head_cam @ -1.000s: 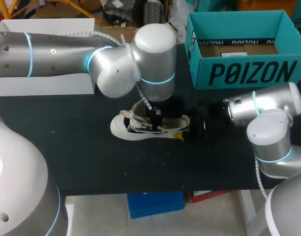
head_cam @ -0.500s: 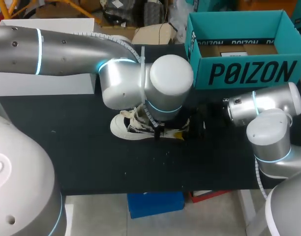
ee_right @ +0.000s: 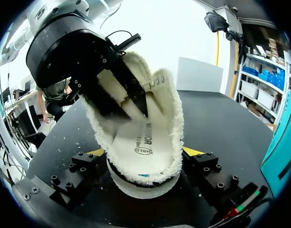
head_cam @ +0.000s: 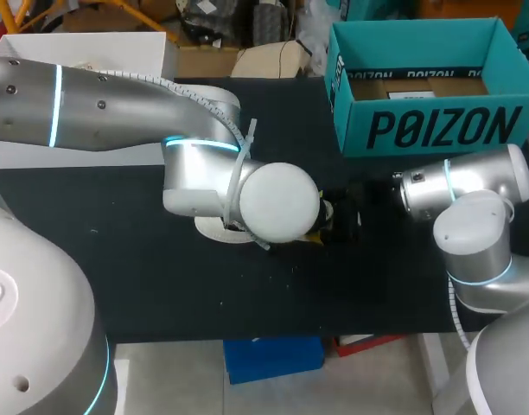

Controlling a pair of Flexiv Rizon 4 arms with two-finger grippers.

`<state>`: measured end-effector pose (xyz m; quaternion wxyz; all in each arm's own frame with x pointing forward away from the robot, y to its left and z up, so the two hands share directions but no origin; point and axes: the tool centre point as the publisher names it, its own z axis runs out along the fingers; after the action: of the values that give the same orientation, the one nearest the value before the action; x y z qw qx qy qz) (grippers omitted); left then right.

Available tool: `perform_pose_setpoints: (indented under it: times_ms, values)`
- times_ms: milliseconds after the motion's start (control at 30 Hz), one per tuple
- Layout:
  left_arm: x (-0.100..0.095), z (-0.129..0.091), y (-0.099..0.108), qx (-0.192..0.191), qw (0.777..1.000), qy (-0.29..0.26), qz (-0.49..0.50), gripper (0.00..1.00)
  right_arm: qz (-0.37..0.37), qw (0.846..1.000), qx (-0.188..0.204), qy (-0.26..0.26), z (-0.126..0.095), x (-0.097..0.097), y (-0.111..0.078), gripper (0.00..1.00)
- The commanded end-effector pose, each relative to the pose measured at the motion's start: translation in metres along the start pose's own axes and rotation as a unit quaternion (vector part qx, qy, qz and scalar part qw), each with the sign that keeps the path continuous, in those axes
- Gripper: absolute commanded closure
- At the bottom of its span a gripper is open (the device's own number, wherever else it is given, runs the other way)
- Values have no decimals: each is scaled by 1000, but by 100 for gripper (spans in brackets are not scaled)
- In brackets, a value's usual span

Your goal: Take the shoe out of the shoebox, open the shoe tongue, remove and reinsert the insole, then place the shoe into the shoebox

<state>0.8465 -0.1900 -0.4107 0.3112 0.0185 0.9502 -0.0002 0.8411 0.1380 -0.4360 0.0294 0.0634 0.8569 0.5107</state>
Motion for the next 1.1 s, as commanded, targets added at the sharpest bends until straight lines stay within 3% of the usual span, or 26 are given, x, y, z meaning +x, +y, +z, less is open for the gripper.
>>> perform_pose_setpoints:
  times_ms: [33,233,267,300,567,833,1100]
  values:
    - [0,25,15,23,1000,-2,-8,72,1,1000,1,1,2,1,-1,100]
    - [6,35,17,37,999,34,-16,87,1,1000,1,1,2,1,-1,100]
    - [7,37,17,44,998,46,-17,99,1,1000,1,1,2,1,-1,100]
    - [8,39,16,53,997,61,-17,100,1,1000,1,1,2,1,-1,100]
    - [10,37,7,108,978,174,35,100,1,1000,1,1,2,1,-1,100]
    - [2,11,3,153,964,209,56,100,1,1000,1,1,2,1,-1,100]
    - [-9,-12,6,156,963,209,63,100,1,1000,1,1,2,1,-1,100]
